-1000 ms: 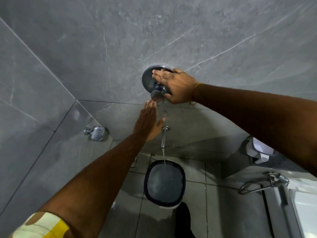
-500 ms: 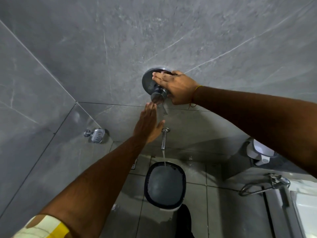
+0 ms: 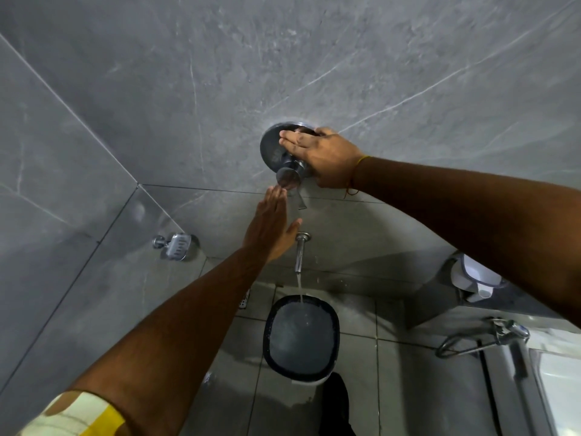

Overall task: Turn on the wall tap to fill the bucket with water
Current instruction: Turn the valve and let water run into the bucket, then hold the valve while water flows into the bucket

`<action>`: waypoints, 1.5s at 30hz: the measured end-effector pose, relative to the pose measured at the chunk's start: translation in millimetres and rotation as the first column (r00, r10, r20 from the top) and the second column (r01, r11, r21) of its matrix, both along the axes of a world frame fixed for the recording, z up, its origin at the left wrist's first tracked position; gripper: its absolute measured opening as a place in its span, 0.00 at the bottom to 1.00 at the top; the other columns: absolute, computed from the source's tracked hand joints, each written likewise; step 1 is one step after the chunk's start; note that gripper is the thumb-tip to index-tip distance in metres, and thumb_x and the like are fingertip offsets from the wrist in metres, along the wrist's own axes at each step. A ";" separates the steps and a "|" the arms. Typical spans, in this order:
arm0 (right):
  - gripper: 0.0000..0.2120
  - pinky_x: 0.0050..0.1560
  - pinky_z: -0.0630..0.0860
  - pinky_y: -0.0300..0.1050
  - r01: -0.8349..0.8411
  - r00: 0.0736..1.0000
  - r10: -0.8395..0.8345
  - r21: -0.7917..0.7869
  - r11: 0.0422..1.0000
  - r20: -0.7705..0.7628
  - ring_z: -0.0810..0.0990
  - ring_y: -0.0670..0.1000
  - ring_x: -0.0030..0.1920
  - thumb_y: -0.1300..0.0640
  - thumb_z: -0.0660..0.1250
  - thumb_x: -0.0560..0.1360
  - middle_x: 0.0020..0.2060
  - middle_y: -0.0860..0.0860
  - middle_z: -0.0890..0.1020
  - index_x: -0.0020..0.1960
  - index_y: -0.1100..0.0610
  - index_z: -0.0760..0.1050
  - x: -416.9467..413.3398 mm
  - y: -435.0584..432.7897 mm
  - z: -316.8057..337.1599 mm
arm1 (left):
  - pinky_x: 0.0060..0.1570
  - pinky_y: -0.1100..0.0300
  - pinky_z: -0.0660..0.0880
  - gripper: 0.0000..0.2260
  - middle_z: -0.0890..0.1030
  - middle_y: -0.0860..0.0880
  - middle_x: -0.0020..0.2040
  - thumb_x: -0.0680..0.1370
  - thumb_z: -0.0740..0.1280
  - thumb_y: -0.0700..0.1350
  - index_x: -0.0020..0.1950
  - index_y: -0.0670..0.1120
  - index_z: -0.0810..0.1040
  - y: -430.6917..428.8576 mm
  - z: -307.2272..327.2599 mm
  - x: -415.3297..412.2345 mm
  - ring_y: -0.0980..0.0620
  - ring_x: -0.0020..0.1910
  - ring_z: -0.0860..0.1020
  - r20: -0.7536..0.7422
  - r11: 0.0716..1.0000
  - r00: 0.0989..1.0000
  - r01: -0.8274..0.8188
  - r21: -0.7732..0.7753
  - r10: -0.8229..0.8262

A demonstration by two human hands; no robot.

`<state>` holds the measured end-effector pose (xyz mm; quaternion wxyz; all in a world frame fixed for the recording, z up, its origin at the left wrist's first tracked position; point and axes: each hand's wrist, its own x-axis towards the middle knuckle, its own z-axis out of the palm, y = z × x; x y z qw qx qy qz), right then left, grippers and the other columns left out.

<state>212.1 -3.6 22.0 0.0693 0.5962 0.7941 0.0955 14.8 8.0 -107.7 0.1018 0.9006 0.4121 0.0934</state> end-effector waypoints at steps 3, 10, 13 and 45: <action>0.42 0.78 0.62 0.55 0.006 1.000 -0.006 0.009 1.000 0.000 0.59 0.53 0.83 0.55 0.68 0.75 0.85 0.53 0.54 0.85 0.55 0.52 0.1 0.1 -1.0 | 0.80 0.45 0.57 0.37 0.55 0.37 0.83 0.81 0.63 0.57 0.81 0.38 0.53 -0.2 -0.5 -0.2 0.40 0.83 0.52 -0.002 1.000 1.000 0.004 0.010 -0.004; 0.41 0.76 0.63 0.55 0.002 1.000 -0.002 0.026 1.000 0.000 0.60 0.53 0.82 0.56 0.68 0.75 0.84 0.53 0.55 0.84 0.55 0.53 -0.4 1.3 -2.4 | 0.80 0.44 0.58 0.37 0.55 0.37 0.82 0.81 0.63 0.58 0.81 0.38 0.53 2.6 -2.5 -1.1 0.40 0.83 0.52 -0.007 1.000 1.000 0.005 0.008 -0.005; 0.41 0.76 0.64 0.55 0.002 1.000 -0.002 0.032 0.999 0.002 0.60 0.53 0.83 0.56 0.67 0.76 0.85 0.52 0.54 0.84 0.55 0.53 0.3 2.1 -4.2 | 0.80 0.45 0.58 0.37 0.56 0.37 0.82 0.81 0.63 0.58 0.81 0.38 0.54 2.3 -3.5 -1.1 0.40 0.83 0.53 -0.006 1.000 1.000 0.006 0.007 -0.006; 0.14 0.41 0.74 0.48 -0.742 0.518 0.378 0.184 0.644 0.767 0.79 0.55 0.34 0.64 0.65 0.78 0.32 0.53 0.81 0.36 0.56 0.81 9.5 63.2 17.2 | 0.79 0.48 0.56 0.37 0.53 0.42 0.84 0.81 0.60 0.61 0.83 0.43 0.51 6.6 -5.7 -12.6 0.45 0.83 0.51 -0.005 0.999 1.000 0.031 0.012 -0.031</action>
